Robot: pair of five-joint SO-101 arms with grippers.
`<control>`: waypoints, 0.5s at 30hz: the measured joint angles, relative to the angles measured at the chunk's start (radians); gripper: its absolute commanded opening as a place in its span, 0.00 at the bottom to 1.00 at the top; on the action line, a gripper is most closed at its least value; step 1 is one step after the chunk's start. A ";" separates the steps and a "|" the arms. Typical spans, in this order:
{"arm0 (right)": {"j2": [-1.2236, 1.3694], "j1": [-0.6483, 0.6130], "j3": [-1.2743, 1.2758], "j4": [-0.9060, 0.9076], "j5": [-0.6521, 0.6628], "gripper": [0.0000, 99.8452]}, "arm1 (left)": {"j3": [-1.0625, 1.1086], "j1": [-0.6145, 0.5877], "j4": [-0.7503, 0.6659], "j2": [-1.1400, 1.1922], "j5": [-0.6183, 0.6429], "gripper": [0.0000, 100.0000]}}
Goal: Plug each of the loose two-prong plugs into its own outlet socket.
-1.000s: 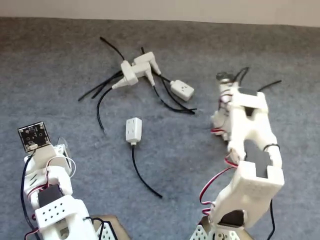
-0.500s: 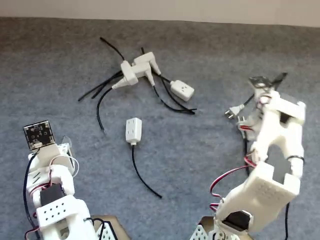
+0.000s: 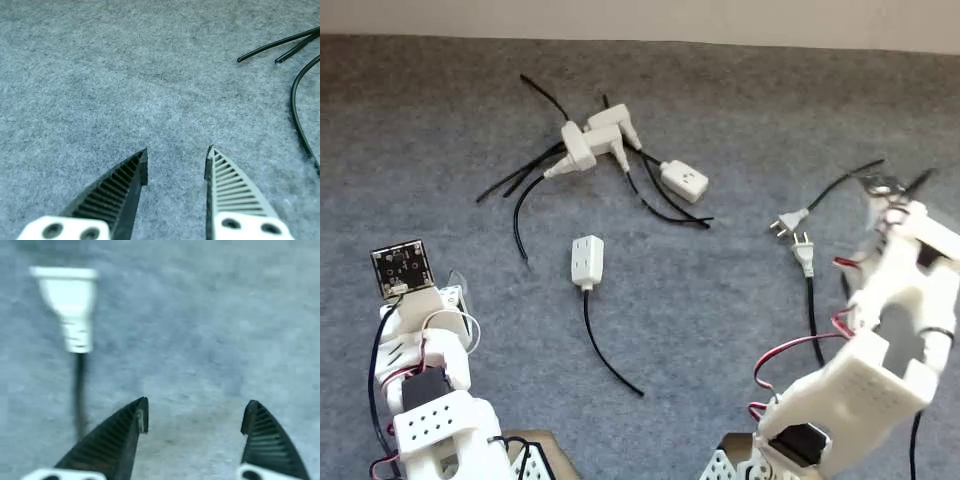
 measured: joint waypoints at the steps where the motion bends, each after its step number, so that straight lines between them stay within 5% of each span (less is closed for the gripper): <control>1: 0.000 -0.035 0.000 0.014 0.000 0.30 | 0.000 0.000 0.000 0.000 0.000 0.20; 15: 0.000 -0.402 0.000 0.054 -0.189 0.30 | 0.000 0.000 0.000 0.000 0.000 0.20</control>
